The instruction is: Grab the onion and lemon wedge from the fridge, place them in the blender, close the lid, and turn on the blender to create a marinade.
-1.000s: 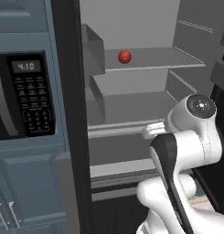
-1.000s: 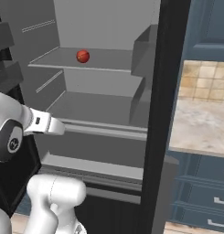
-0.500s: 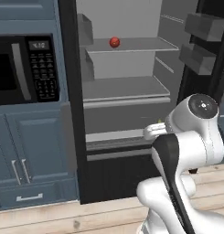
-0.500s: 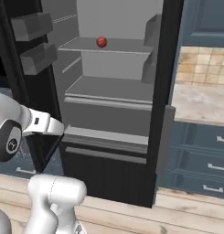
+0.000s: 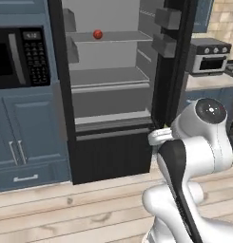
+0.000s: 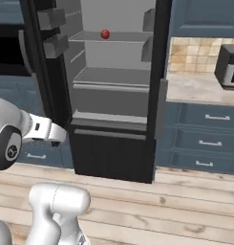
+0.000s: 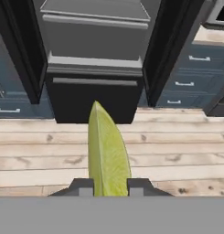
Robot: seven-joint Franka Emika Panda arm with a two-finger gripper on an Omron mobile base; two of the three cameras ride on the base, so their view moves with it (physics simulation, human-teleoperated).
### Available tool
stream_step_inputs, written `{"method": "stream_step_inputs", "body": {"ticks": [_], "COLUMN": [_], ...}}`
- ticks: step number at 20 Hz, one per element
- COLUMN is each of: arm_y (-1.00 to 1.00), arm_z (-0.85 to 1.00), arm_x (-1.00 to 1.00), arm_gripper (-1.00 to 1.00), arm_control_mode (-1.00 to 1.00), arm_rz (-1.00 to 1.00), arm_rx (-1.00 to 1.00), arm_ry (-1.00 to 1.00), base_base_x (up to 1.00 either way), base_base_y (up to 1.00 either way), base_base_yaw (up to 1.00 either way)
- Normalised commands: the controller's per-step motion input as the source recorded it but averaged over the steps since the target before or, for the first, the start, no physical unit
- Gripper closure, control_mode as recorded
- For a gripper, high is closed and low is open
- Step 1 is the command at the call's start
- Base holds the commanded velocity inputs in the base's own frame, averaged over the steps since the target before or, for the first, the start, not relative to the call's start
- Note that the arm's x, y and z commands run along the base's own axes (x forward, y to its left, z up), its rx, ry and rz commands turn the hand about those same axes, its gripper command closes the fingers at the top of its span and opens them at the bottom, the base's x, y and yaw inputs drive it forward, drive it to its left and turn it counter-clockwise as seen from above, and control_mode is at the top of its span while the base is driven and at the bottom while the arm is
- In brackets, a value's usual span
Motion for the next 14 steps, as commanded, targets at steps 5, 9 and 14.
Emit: {"method": "stream_step_inputs", "body": {"ticks": [5, 9, 14], "arm_y": [0.00, 0.00, 0.00], "arm_z": [0.00, 0.00, 0.00], "arm_x": [0.00, 0.00, 0.00], "arm_gripper": [1.00, 1.00, 1.00], "arm_control_mode": [1.00, 1.00, 1.00], "arm_rz": [0.00, 0.00, 0.00], "arm_rx": [0.00, 0.00, 0.00], "arm_ry": [0.00, 0.00, 0.00], "base_base_x": [-0.66, -0.08, 0.00], "base_base_y": [-0.31, 0.00, 0.00], "base_base_yaw": [-0.62, -0.81, -0.85]}}
